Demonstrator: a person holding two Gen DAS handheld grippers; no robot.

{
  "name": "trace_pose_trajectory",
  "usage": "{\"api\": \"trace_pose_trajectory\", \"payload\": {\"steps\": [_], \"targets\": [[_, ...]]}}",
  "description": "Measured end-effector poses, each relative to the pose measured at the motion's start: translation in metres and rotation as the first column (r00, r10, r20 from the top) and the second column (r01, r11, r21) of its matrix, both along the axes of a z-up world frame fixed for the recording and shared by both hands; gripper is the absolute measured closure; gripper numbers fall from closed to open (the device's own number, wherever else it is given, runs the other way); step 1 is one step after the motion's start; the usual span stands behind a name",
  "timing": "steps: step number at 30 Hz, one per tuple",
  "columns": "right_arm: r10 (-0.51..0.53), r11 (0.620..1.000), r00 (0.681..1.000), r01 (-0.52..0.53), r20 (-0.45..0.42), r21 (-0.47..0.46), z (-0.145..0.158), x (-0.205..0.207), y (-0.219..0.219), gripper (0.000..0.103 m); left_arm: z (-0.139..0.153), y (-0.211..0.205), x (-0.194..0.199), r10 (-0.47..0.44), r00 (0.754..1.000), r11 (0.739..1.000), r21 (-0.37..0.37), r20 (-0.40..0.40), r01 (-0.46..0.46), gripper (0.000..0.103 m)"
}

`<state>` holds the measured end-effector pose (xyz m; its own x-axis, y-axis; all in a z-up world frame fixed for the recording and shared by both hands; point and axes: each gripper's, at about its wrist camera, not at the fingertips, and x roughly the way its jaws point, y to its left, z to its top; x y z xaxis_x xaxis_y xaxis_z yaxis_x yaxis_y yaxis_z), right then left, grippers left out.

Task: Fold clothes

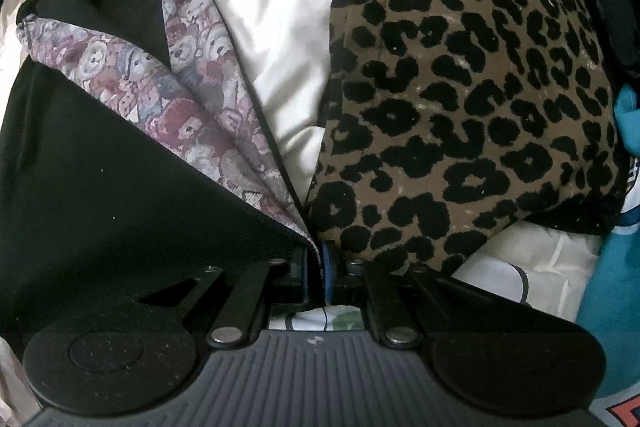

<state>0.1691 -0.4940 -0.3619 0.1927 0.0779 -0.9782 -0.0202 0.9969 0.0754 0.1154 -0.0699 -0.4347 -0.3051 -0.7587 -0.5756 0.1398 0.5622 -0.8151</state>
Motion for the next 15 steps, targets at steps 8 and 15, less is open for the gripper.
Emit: {"api": "trace_pose_trajectory", "payload": {"steps": [8,15], "targets": [[0.003,1.000,1.000,-0.004,-0.023,-0.012,0.000,-0.001,0.001,0.098,0.005,0.000,0.007,-0.057,0.998,0.998,-0.029,-0.006,0.057,0.102],[0.000,1.000,0.999,0.000,-0.044,-0.013,0.011,0.000,0.001,0.098,0.005,0.012,0.014,-0.068,0.998,0.996,-0.052,-0.003,0.068,0.102]]}}
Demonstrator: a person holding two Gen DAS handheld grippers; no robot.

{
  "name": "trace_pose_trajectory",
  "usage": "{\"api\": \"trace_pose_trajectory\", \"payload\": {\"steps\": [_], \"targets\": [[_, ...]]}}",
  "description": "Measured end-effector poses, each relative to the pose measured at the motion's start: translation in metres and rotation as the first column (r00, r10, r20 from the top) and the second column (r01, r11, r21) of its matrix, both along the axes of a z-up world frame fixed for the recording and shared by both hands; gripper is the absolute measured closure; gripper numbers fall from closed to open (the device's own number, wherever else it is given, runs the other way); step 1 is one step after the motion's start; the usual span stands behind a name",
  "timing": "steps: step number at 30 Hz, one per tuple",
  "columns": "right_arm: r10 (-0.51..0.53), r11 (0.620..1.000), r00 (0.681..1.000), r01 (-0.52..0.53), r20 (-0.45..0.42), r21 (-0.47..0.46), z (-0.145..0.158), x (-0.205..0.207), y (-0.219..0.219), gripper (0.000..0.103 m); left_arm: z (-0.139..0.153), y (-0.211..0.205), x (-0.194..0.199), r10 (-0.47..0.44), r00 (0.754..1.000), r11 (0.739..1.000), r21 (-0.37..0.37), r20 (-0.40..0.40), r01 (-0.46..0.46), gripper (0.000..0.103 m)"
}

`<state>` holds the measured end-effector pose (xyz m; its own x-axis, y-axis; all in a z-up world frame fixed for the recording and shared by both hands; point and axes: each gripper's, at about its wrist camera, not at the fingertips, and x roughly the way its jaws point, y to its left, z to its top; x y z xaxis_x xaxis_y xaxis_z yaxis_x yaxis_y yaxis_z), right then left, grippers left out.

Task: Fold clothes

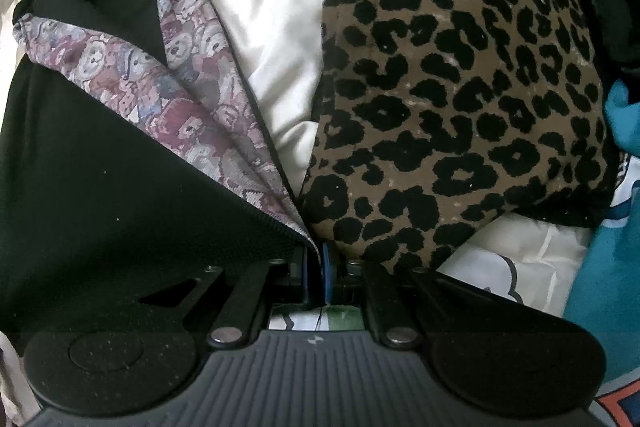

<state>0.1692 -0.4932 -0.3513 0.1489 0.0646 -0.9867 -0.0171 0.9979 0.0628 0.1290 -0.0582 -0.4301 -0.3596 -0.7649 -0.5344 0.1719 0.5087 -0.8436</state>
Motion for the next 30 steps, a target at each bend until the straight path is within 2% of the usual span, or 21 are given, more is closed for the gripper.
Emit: {"api": "trace_pose_trajectory", "payload": {"steps": [6,12,13,14,16,18,20,22,24,30], "targets": [[0.017,1.000,0.999,-0.017,-0.033,-0.007,-0.012,-0.002,0.002,0.097,-0.016,-0.008,0.002,0.003,1.000,0.998,0.067,0.006,-0.003,0.102],[0.012,1.000,1.000,-0.011,0.025,-0.017,-0.014,0.005,0.001,0.096,-0.018,-0.008,0.003,0.030,1.000,0.996,0.088,0.008,-0.030,0.101],[0.015,1.000,0.999,-0.014,0.029,-0.024,-0.014,0.006,0.001,0.096,-0.016,-0.007,0.003,0.027,1.000,0.995,0.097,0.007,-0.027,0.098],[0.017,1.000,0.999,-0.016,0.030,-0.027,-0.013,0.007,0.002,0.094,-0.015,-0.006,0.004,0.022,1.000,0.994,0.108,0.003,-0.023,0.098],[0.013,1.000,1.000,-0.013,0.018,-0.020,-0.012,0.009,0.000,0.084,-0.010,-0.003,0.006,0.012,1.000,0.991,0.131,-0.001,-0.012,0.098],[0.007,1.000,1.000,-0.007,0.016,-0.005,-0.007,0.011,-0.004,0.069,-0.001,-0.001,0.011,-0.006,1.000,0.987,0.160,0.018,0.003,0.095],[-0.002,1.000,1.000,0.002,0.023,0.014,0.000,0.013,-0.008,0.064,0.011,0.005,0.018,-0.026,0.998,0.980,0.200,0.049,0.016,0.085],[-0.018,1.000,0.998,0.017,0.064,0.017,0.012,0.013,-0.012,0.063,0.026,0.012,0.027,-0.041,0.995,0.970,0.242,0.086,0.019,0.083],[-0.031,0.999,0.995,0.028,0.096,0.031,0.024,0.012,-0.017,0.058,0.044,0.021,0.039,-0.049,0.992,0.960,0.280,0.120,0.013,0.080],[-0.087,0.995,0.987,0.081,0.137,0.050,0.050,-0.005,-0.032,0.058,0.102,0.045,0.090,-0.059,0.977,0.928,0.372,0.206,-0.022,0.076]]}}
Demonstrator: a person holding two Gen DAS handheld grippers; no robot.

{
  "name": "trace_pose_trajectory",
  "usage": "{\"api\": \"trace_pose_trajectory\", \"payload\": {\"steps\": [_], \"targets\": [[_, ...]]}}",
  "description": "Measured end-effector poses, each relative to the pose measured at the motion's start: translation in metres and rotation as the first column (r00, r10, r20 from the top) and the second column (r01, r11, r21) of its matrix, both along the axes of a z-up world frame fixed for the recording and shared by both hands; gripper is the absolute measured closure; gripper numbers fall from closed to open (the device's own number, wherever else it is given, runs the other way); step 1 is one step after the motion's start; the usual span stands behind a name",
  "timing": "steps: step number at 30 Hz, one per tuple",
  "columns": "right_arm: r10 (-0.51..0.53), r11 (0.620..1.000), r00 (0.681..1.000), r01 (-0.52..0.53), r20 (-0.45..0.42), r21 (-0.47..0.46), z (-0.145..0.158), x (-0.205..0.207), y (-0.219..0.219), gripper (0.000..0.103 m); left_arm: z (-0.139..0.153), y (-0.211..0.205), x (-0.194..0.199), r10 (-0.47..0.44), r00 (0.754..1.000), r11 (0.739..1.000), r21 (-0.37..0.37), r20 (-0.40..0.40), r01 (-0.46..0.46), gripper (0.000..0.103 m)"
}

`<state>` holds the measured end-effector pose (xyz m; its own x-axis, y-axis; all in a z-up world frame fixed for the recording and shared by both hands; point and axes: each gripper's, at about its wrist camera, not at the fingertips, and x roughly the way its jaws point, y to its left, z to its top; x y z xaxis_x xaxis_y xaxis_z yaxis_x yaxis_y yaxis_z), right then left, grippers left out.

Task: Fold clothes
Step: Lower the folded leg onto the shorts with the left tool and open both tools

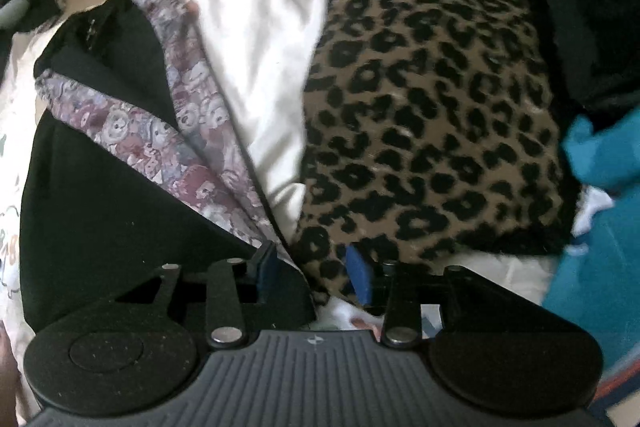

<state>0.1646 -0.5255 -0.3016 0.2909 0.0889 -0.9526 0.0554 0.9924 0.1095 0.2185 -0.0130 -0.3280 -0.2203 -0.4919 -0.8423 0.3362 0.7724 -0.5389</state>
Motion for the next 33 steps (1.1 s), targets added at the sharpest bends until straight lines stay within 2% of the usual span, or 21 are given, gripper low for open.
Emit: {"api": "trace_pose_trajectory", "payload": {"steps": [4,8,12,16,20,24,26,28,33], "targets": [[-0.096,0.993,0.995,0.093,0.038,0.065,0.015,-0.020,-0.009,0.058,0.033,0.021,0.037,0.111,0.994,0.994,0.019,-0.021,-0.111,0.074],[-0.184,0.962,0.981,0.166,0.063,0.218,0.024,-0.036,-0.009,0.057,0.064,0.028,0.067,0.171,0.985,0.982,0.075,0.011,-0.172,0.073],[-0.209,0.963,0.969,0.179,0.136,0.203,0.029,-0.048,0.008,0.054,0.095,0.021,0.102,0.187,0.982,0.974,0.126,0.010,-0.186,0.072],[-0.238,0.955,0.952,0.194,0.191,0.226,0.031,-0.054,0.018,0.054,0.135,0.003,0.133,0.186,0.980,0.965,0.174,0.070,-0.195,0.062],[-0.241,0.957,0.937,0.185,0.255,0.225,0.035,-0.055,0.029,0.054,0.162,-0.022,0.152,0.186,0.976,0.954,0.216,0.117,-0.207,0.061],[-0.213,0.968,0.927,0.158,0.309,0.193,0.040,-0.052,0.042,0.053,0.174,-0.049,0.159,0.207,0.956,0.933,0.251,0.208,-0.257,0.061],[-0.198,0.975,0.923,0.152,0.330,0.161,0.041,-0.052,0.048,0.053,0.171,-0.060,0.158,0.217,0.953,0.919,0.284,0.211,-0.272,0.063],[-0.200,0.974,0.922,0.149,0.331,0.172,0.041,-0.055,0.050,0.053,0.168,-0.070,0.158,0.231,0.947,0.904,0.310,0.221,-0.293,0.063],[-0.226,0.963,0.911,0.155,0.345,0.222,0.044,-0.063,0.053,0.053,0.159,-0.083,0.142,0.319,0.920,0.876,0.300,0.229,-0.379,0.061]]}}
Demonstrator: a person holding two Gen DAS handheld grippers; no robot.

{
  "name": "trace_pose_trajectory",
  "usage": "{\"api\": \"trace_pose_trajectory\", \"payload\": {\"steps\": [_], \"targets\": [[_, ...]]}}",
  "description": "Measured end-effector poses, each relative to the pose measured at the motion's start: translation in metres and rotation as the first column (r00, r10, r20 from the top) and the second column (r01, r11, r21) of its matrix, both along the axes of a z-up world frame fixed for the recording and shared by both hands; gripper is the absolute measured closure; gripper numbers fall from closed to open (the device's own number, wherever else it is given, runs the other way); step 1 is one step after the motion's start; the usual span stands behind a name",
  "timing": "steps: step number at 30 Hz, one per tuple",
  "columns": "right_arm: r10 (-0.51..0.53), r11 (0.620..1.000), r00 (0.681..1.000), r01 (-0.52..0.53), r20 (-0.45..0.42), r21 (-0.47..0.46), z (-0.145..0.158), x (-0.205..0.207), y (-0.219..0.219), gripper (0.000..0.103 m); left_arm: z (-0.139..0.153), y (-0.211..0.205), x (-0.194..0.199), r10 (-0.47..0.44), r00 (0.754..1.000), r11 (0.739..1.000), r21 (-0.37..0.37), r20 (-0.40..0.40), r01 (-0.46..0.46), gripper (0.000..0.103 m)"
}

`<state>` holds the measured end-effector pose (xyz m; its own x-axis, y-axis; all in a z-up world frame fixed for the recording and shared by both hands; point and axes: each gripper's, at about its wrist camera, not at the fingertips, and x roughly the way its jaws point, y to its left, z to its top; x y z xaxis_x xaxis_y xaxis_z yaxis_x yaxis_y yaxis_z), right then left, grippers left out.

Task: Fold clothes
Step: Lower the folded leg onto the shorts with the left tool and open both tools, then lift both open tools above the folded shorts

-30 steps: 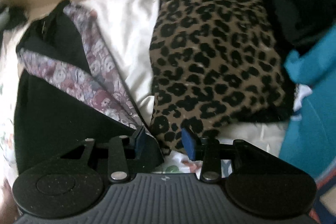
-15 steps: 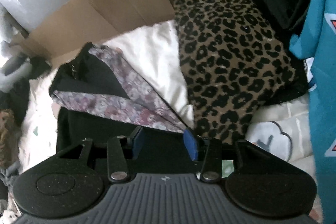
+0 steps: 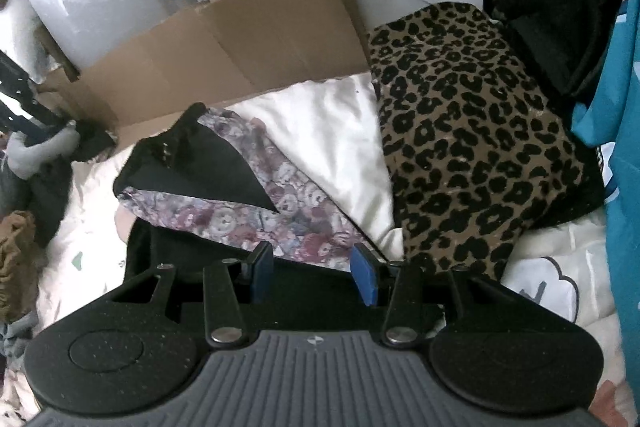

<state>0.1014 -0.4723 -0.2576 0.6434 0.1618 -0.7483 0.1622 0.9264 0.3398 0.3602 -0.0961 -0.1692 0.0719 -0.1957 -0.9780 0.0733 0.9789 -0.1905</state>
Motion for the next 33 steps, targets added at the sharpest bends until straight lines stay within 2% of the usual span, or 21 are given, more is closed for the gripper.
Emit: {"api": "trace_pose_trajectory", "payload": {"steps": [5,8,12,17,19,22,24,27,33], "targets": [[-0.012,0.999,1.000,0.012,0.012,0.029,0.002,-0.002,0.004,0.053,-0.016,-0.012,-0.011,0.055,0.998,0.998,0.021,-0.006,-0.055,0.060],[-0.016,0.999,1.000,0.015,0.011,0.036,0.003,0.002,0.008,0.051,-0.029,-0.019,-0.017,0.041,0.999,0.999,-0.002,-0.019,-0.041,0.060],[0.004,1.000,0.999,-0.003,0.032,-0.005,0.003,0.006,0.016,0.049,-0.050,-0.022,-0.019,0.031,0.998,0.999,0.011,-0.054,-0.030,0.059],[0.007,1.000,0.999,-0.007,0.034,-0.019,-0.009,0.008,0.021,0.048,-0.077,-0.016,-0.019,0.017,0.999,1.000,0.004,-0.048,-0.017,0.056],[0.011,1.000,0.999,-0.011,0.033,-0.014,-0.016,0.009,0.022,0.047,-0.089,-0.015,-0.018,-0.007,0.999,1.000,0.023,-0.047,0.008,0.057],[0.005,1.000,1.000,-0.005,0.008,0.010,-0.031,0.014,0.022,0.046,-0.104,-0.022,-0.020,-0.100,0.994,0.992,0.075,-0.038,0.103,0.057],[-0.014,0.999,1.000,0.014,0.006,0.038,-0.038,0.014,0.019,0.046,-0.114,-0.024,-0.023,-0.145,0.986,0.987,0.064,-0.077,0.150,0.057],[-0.029,0.998,1.000,0.028,0.011,0.048,-0.047,0.014,0.020,0.045,-0.123,-0.023,-0.026,-0.188,0.978,0.981,0.034,-0.085,0.191,0.057],[0.026,1.000,1.000,-0.026,-0.011,-0.003,-0.066,0.025,0.030,0.045,-0.138,-0.009,-0.018,-0.164,0.985,0.986,-0.035,-0.058,0.163,0.055]]}}
